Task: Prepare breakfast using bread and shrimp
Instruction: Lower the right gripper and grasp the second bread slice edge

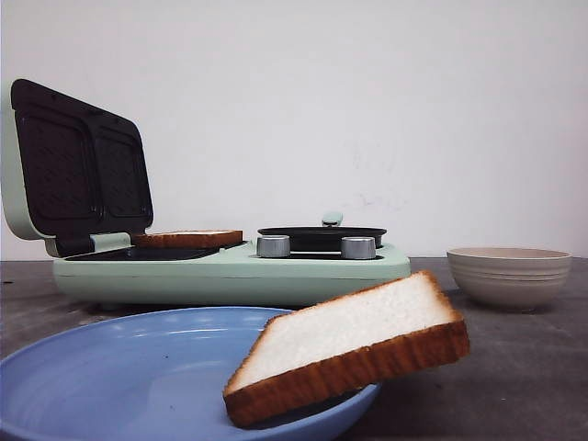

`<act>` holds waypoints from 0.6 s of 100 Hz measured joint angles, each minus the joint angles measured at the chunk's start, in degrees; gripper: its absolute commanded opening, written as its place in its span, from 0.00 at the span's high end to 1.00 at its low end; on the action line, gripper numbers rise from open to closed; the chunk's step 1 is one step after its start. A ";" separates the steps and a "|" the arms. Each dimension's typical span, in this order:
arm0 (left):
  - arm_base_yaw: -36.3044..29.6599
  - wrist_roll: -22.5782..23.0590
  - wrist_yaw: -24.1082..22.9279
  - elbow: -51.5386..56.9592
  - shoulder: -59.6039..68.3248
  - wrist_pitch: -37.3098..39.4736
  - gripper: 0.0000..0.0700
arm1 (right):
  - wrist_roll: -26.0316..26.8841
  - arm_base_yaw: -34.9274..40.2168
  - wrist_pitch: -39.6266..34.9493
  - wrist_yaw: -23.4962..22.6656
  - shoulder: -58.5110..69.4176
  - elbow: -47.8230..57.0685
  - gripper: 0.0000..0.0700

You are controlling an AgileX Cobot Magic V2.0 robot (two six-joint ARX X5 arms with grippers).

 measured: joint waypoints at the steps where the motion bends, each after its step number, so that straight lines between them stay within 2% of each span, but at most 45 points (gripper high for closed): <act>1: 0.00 -0.02 0.00 0.00 0.00 0.02 0.44 | 0.28 0.15 0.42 -0.39 0.22 -0.39 0.91; 11: -0.02 0.00 -0.17 0.00 0.02 0.04 0.44 | 3.34 1.81 5.44 -2.56 2.56 -4.74 0.71; 17: 0.00 -0.02 -0.22 0.00 0.02 0.04 0.44 | 5.62 2.99 8.66 -3.76 3.32 -7.48 0.66; 28: 0.00 0.00 -0.20 0.00 0.02 0.02 0.44 | 10.19 5.73 15.10 -5.53 4.68 -11.76 0.65; 60: 0.00 0.00 -1.25 0.00 0.02 0.04 0.43 | 21.11 15.08 30.38 -5.29 8.61 -16.04 0.63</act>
